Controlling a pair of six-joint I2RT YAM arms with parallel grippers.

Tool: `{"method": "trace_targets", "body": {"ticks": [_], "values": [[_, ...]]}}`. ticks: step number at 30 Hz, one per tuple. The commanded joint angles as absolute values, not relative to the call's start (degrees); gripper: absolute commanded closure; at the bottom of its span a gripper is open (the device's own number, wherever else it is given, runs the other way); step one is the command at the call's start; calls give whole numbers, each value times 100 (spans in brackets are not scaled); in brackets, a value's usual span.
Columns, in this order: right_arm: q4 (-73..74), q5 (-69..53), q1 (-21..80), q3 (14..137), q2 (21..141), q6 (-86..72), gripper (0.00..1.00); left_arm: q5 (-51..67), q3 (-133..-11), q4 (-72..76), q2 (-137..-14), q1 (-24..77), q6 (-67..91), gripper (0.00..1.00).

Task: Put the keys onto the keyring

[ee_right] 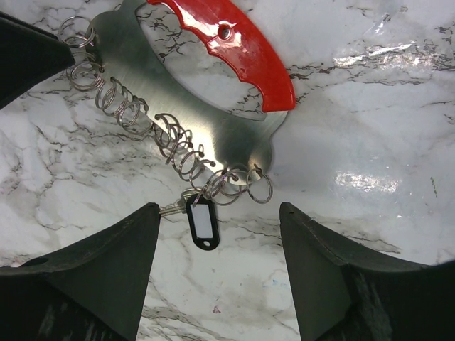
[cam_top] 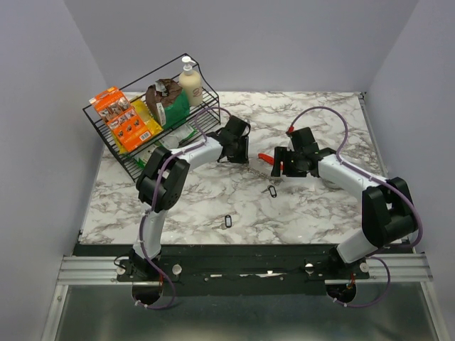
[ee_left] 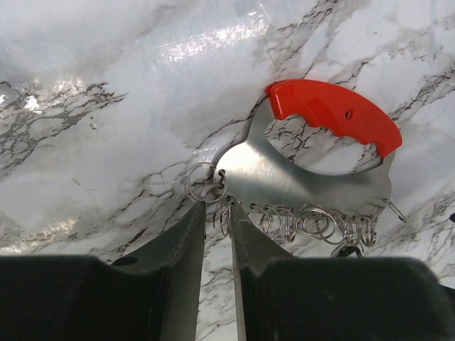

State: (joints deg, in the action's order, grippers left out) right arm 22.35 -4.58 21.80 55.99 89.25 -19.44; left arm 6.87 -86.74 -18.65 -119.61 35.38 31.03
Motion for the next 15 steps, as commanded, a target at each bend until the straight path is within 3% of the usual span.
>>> {"method": "trace_targets", "body": {"ticks": [1, 15], "values": [[2268, -413, 2215, 5783, 9026, -1846, 24, 764, -8973, -1934, -12085, 3551, 2980, 71], [2268, -448, 2215, 5801, 9000, -1837, 24, 765, -9053, -2145, -12191, 3551, 2804, 75]]}}
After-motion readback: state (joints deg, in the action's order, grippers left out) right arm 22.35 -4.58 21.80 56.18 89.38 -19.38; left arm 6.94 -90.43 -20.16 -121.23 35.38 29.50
